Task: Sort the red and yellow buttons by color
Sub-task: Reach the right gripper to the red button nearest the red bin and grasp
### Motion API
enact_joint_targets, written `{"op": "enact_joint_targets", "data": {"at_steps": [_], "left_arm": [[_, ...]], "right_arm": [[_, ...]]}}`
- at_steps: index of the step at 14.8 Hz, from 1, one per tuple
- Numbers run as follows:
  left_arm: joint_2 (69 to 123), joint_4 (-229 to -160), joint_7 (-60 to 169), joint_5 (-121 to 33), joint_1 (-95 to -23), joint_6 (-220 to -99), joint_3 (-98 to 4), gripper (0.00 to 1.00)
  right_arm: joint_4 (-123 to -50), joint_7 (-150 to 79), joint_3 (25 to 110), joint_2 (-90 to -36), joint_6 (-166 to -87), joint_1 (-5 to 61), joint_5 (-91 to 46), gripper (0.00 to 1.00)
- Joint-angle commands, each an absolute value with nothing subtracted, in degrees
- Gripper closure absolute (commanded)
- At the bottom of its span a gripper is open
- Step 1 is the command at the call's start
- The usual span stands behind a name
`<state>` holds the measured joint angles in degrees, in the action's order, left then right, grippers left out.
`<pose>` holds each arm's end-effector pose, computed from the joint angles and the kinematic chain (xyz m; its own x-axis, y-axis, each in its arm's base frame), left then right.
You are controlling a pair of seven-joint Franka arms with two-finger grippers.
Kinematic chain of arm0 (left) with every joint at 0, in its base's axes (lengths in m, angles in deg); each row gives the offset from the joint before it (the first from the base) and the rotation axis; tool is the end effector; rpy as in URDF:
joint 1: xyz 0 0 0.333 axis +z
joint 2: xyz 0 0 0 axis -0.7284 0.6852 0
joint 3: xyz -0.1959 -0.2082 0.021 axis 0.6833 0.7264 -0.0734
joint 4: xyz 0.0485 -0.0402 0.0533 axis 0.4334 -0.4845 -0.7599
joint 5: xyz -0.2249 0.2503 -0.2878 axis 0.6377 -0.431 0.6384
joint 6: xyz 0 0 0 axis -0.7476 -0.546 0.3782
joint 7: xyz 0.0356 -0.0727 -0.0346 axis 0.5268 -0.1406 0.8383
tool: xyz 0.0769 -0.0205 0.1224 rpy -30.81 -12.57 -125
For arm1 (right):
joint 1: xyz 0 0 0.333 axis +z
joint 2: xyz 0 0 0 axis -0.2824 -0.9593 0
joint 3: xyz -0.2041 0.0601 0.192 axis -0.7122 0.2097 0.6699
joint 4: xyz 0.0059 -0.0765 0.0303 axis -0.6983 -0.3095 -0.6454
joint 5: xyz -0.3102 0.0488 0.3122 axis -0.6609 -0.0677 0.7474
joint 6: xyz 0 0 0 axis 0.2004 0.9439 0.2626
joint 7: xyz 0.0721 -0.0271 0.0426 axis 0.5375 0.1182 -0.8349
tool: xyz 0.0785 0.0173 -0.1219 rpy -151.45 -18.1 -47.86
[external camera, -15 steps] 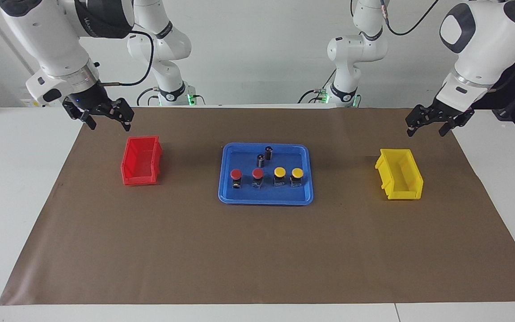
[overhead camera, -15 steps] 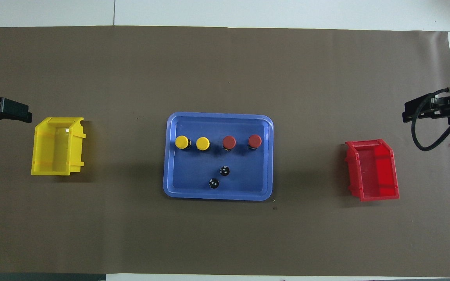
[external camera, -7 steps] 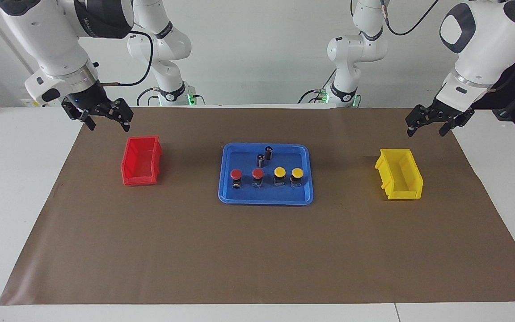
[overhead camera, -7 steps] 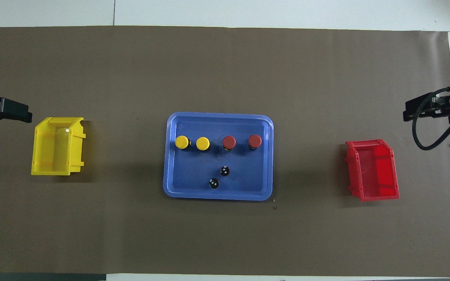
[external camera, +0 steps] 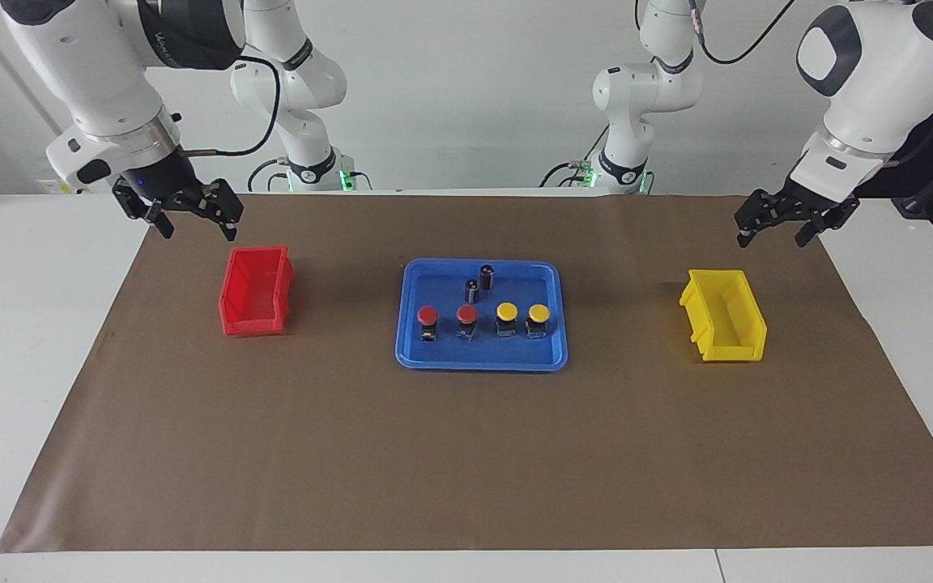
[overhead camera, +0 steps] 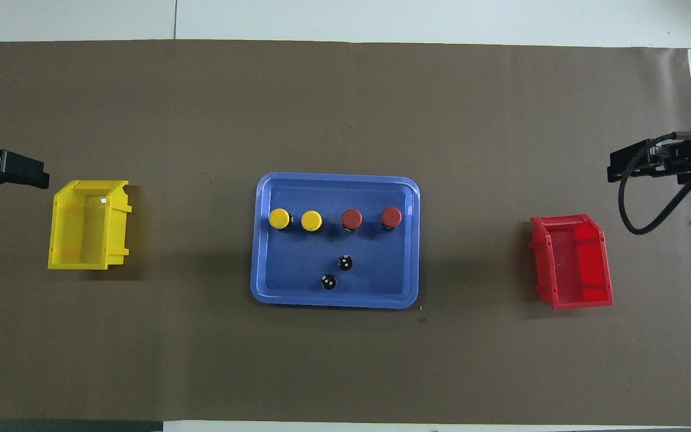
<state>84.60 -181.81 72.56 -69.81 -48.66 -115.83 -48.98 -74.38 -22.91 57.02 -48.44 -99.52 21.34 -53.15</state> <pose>0.6034 -0.0267 0.5191 0.9953 -0.0961 -0.0076 -0.0962 -0.9954 -0.0016 0.6067 0.0165 0.5404 0.9987 -0.0461 -0.0230 -0.0460 -0.9989 0.0045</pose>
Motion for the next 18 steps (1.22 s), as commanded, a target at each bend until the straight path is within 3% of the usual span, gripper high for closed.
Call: {"op": "enact_joint_targets", "data": {"at_steps": [1, 5, 8, 14, 16, 18], "left_arm": [[84.12, -181.71, 72.95, -69.35, -48.24, -114.90, -48.94, 0.00], [84.12, -181.71, 73.13, -69.35, -48.77, -115.51, -48.85, 0.00], [84.21, -181.71, 72.95, -69.35, -49.12, -115.78, -48.76, 0.00], [83.68, -182.24, 72.60, -69.35, -49.30, -113.67, -48.23, 0.00], [83.59, -182.59, 73.04, -69.35, -49.21, -114.10, -48.23, 0.00], [83.59, -182.59, 73.22, -69.35, -49.21, -114.46, -48.23, 0.00]], "right_arm": [[-69.16, -17.65, 57.58, -51.53, -97.75, 24.91, -52.67, 0.00], [-60.55, -6.94, 58.28, -60.74, -97.21, 33.17, -52.23, 0.00], [-60.69, 2.21, 58.37, -64.02, -105.70, 39.24, -51.00, 0.00], [-79.39, 4.08, 59.07, -63.93, -125.49, 44.09, -50.56, 0.00], [-84.93, 3.73, 59.16, -63.23, -129.37, 44.27, -50.64, 0.00], [-88.11, 3.47, 59.25, -62.62, -131.13, 45.05, -50.56, 0.06]]}}
